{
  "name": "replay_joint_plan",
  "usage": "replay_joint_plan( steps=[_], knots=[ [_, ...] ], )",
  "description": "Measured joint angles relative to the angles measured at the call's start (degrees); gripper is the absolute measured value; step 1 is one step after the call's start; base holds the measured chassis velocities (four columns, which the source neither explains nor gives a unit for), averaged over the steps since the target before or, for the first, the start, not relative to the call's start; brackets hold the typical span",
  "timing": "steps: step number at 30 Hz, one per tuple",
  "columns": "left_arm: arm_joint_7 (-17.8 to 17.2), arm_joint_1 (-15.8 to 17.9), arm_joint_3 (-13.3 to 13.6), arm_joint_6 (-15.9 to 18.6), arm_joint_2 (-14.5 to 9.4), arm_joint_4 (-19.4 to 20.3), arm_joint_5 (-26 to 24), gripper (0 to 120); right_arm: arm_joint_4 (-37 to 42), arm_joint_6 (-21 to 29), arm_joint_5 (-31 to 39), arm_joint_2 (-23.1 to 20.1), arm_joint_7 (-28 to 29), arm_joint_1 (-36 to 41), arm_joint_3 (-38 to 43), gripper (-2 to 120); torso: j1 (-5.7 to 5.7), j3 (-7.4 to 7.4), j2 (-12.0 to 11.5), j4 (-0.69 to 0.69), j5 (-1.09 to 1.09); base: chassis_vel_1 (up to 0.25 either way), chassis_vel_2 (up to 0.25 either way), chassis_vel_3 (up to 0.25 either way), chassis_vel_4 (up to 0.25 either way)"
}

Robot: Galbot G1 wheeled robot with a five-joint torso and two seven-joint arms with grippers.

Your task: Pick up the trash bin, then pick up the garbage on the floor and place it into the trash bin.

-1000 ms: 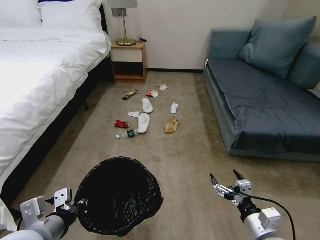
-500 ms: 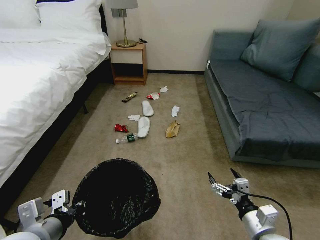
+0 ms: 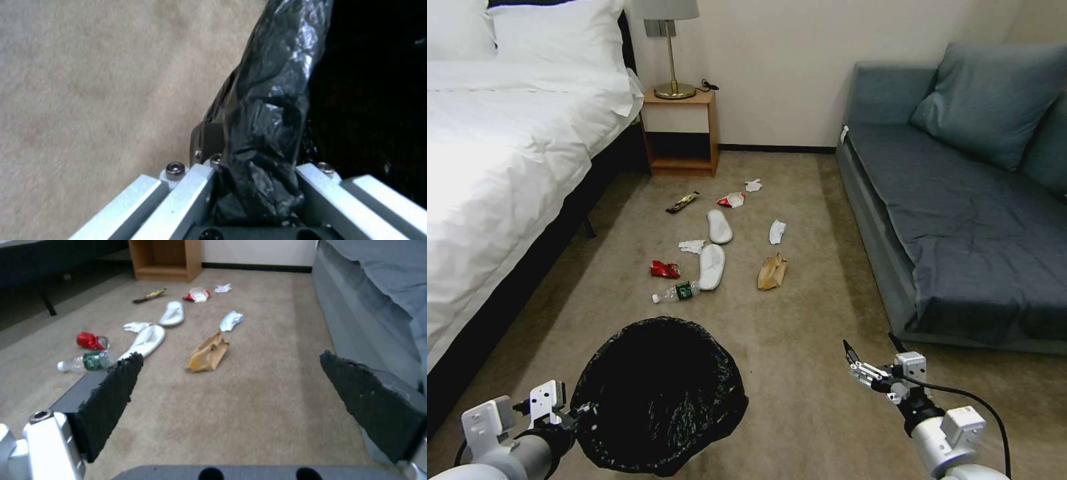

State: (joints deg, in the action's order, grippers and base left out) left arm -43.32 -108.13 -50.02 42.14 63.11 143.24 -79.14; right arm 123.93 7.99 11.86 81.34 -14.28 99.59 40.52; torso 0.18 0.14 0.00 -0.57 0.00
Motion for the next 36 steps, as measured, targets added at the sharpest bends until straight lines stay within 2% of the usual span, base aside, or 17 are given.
replay_joint_plan(
  steps=[8, 36],
  knots=[
    [-0.33, 0.62, -0.66, 0.00, 0.31, 0.00, -0.94, 0, -0.28, 0.14, 0.26, -0.22, 0.08, -0.33, 0.12, 100, 0.00, 0.00, 0.00, 0.00, 0.00, -0.125, 0.112, 0.114, -0.116],
    [-0.10, 1.35, 0.49, 0.00, 0.36, 0.00, -1.18, 0, -1.04, 0.35, 0.20, -0.10, 0.12, -0.57, 0.21, 100, 0.00, 0.00, 0.00, 0.00, 0.00, -0.102, 0.151, 0.154, -0.103]
  ],
)
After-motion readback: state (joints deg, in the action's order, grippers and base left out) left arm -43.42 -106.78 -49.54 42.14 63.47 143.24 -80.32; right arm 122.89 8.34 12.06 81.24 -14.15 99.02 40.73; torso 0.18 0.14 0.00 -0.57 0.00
